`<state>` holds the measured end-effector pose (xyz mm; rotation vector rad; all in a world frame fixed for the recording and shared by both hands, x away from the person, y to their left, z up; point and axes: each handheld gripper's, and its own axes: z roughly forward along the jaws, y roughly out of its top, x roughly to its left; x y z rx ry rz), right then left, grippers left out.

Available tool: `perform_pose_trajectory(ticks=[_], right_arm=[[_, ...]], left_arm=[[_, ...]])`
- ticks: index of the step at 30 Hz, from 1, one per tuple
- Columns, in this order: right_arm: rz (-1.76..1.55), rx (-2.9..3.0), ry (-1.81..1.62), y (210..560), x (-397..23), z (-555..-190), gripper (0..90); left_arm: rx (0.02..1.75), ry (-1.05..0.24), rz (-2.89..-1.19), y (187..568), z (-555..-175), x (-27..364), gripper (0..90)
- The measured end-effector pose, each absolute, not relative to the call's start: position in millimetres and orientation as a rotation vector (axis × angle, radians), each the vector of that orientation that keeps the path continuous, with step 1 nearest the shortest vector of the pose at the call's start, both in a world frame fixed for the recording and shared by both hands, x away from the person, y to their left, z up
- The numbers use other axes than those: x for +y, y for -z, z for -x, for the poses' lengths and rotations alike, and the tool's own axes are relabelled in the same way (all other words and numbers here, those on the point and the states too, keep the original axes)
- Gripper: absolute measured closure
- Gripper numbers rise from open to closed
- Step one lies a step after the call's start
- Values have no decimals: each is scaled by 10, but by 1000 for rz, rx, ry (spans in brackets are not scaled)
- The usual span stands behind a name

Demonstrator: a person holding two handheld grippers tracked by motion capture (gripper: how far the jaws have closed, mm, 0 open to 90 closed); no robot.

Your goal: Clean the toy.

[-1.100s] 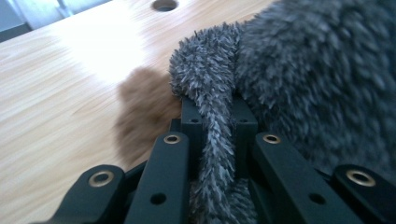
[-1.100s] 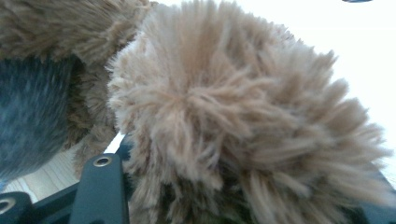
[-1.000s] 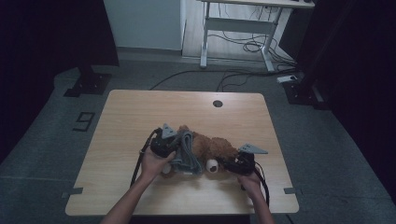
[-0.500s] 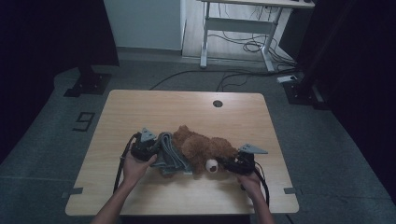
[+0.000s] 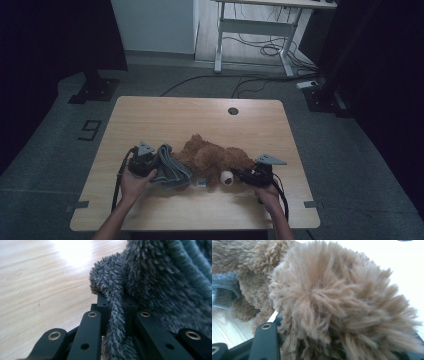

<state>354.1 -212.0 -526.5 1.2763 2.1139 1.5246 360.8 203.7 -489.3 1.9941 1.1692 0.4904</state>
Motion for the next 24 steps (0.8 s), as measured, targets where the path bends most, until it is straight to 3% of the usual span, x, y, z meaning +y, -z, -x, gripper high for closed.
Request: perform_pose_trajectory(ticks=[6,15,20,24], right_arm=[[-1291,2112,-1530,5267,-2128,-3549,388],[-1282,2110,-1529,5272,-2131,-3541,387],[-1282,2108,-1529,5274,-2131,-3538,386],[-1281,2105,-1531,5275,-2129,-3537,386]], left_arm=[[1040,-559,-1951,4442,-3530,1863,805],[788,-528,-1935,3777,-3667,905,804],[703,-459,-2010,3816,-3769,215,802],[685,-425,-2083,3985,-3812,-87,802]])
